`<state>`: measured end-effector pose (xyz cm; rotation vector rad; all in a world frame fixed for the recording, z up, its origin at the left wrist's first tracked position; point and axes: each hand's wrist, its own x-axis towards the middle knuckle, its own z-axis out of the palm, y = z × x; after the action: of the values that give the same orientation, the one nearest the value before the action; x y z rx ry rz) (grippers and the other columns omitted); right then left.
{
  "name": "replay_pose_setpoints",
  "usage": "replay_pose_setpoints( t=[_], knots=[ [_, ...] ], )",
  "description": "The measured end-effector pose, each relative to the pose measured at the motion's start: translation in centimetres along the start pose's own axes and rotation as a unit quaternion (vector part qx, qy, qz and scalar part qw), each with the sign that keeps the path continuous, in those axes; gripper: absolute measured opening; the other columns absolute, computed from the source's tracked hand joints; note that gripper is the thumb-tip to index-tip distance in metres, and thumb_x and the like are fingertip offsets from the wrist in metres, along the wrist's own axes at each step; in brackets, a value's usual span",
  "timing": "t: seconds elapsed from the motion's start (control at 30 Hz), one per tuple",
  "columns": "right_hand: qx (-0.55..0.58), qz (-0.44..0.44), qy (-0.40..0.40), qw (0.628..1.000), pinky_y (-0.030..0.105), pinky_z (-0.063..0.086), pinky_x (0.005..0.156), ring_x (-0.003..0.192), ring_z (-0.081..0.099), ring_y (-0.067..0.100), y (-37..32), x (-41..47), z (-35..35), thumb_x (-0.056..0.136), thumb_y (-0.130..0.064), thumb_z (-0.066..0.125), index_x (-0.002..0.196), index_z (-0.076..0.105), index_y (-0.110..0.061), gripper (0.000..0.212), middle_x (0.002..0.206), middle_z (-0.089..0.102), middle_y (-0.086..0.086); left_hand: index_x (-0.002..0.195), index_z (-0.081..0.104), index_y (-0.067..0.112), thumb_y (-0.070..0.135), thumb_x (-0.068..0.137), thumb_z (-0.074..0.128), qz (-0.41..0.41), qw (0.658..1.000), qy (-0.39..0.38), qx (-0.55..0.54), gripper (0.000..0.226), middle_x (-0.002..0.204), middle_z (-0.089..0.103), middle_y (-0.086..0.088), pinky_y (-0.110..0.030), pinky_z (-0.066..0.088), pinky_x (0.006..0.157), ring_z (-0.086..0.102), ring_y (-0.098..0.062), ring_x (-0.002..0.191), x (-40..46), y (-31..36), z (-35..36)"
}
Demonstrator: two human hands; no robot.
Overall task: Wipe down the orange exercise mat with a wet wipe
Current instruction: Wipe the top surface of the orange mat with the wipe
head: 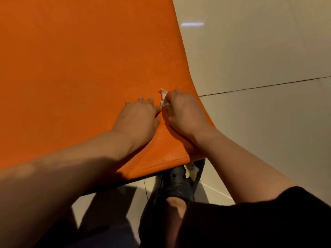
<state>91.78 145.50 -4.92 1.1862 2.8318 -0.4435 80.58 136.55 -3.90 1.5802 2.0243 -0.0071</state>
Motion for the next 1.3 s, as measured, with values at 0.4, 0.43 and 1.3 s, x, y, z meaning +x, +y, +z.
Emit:
replay_pose_setpoints(
  t=[0.4, 0.43, 1.3],
  knots=[
    [0.026, 0.048, -0.003, 0.999, 0.027, 0.039, 0.078, 0.107, 0.060, 0.029, 2.2, -0.9, -1.1, 0.090, -0.007, 0.058, 0.104, 0.066, -0.003, 0.017, 0.118, 0.065, 0.014, 0.148, 0.034, 0.022, 0.032, 0.104, 0.036, 0.030, 0.999, -0.032, 0.015, 0.045, 0.158, 0.023, -0.007, -0.055, 0.025, 0.114, 0.021, -0.025, 0.146, -0.5, 1.7, 0.7],
    [0.043, 0.081, 0.006, 0.996, 0.025, 0.041, 0.084, 0.111, 0.061, 0.026, 3.0, -0.8, -1.6, 0.090, -0.005, 0.058, 0.104, 0.067, -0.003, 0.017, 0.124, 0.065, 0.011, 0.149, 0.032, 0.022, 0.033, 0.104, 0.035, 0.032, 0.999, -0.037, 0.013, 0.046, 0.159, 0.021, -0.007, -0.055, 0.023, 0.115, 0.019, -0.025, 0.146, -0.6, 1.7, 0.7],
    [0.041, 0.190, 0.014, 0.981, 0.019, 0.029, 0.073, 0.100, 0.056, 0.020, 3.9, -6.4, -4.0, 0.090, -0.015, 0.062, 0.110, 0.062, -0.007, 0.021, 0.112, 0.061, 0.009, 0.154, 0.007, 0.030, 0.044, 0.102, 0.027, 0.051, 0.998, -0.042, -0.018, 0.057, 0.162, -0.002, 0.000, -0.044, 0.001, 0.120, -0.002, -0.017, 0.149, -3.7, 2.0, 1.9]
  ],
)
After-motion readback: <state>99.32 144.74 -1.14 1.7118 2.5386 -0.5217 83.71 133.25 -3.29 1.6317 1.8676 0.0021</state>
